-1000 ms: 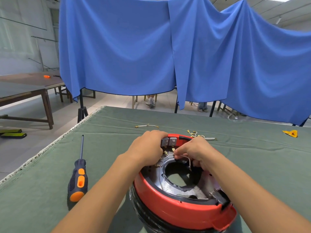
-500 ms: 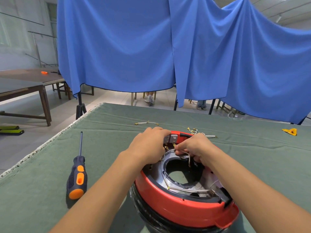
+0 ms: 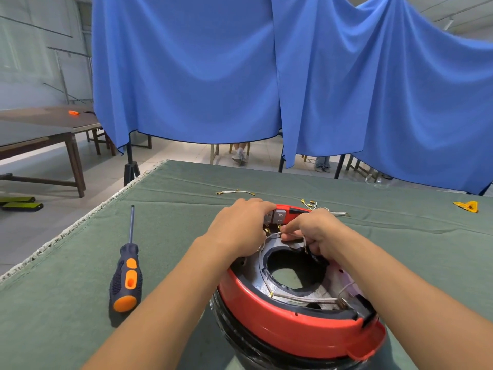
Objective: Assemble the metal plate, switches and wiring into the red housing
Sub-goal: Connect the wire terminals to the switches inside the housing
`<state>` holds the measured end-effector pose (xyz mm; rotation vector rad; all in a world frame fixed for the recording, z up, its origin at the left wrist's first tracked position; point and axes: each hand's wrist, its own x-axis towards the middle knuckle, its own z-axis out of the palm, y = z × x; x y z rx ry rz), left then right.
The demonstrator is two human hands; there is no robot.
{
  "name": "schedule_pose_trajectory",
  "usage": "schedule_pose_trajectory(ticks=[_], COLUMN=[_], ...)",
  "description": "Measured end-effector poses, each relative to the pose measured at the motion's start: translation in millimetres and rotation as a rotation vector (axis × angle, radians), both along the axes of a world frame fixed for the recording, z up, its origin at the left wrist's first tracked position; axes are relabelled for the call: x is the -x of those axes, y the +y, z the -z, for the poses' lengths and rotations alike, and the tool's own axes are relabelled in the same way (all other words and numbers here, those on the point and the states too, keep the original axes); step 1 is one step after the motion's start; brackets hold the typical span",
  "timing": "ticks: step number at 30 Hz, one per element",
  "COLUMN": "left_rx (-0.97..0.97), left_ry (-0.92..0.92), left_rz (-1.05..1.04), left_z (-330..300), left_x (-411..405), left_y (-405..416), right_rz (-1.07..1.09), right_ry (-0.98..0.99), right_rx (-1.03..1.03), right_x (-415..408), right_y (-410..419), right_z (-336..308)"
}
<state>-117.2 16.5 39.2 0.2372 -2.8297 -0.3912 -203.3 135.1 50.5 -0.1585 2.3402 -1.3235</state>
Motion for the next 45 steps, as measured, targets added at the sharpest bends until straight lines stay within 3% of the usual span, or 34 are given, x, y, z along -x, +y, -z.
schedule_pose_trajectory(ticks=[7, 15, 22, 34, 40, 45], left_rx=[0.036, 0.049, 0.049, 0.035, 0.052, 0.045], left_ry=[0.006, 0.016, 0.015, 0.014, 0.006, 0.006], left_rz=[-0.001, 0.010, 0.014, 0.016, 0.000, -0.012], left_z=[1.4, 1.9, 1.2, 0.0, 0.0, 0.5], left_x=[0.5, 1.0, 0.5, -1.2, -0.5, 0.1], left_y=[0.7, -0.1, 0.5, 2.0, 2.8, 2.2], right_rz=[-0.016, -0.137, -0.164, -0.299, -0.236, -0.185], right_ry=[0.045, 0.347, 0.462, 0.844, 0.612, 0.551], right_rx=[-0.033, -0.196, -0.272, -0.596, -0.383, -0.385], right_x=[-1.1, 0.9, -1.1, -9.3, -7.3, -3.8], right_y=[-3.0, -2.2, -0.1, 0.5, 4.2, 6.5], right_z=[0.6, 9.1, 12.0, 14.4, 13.1, 13.2])
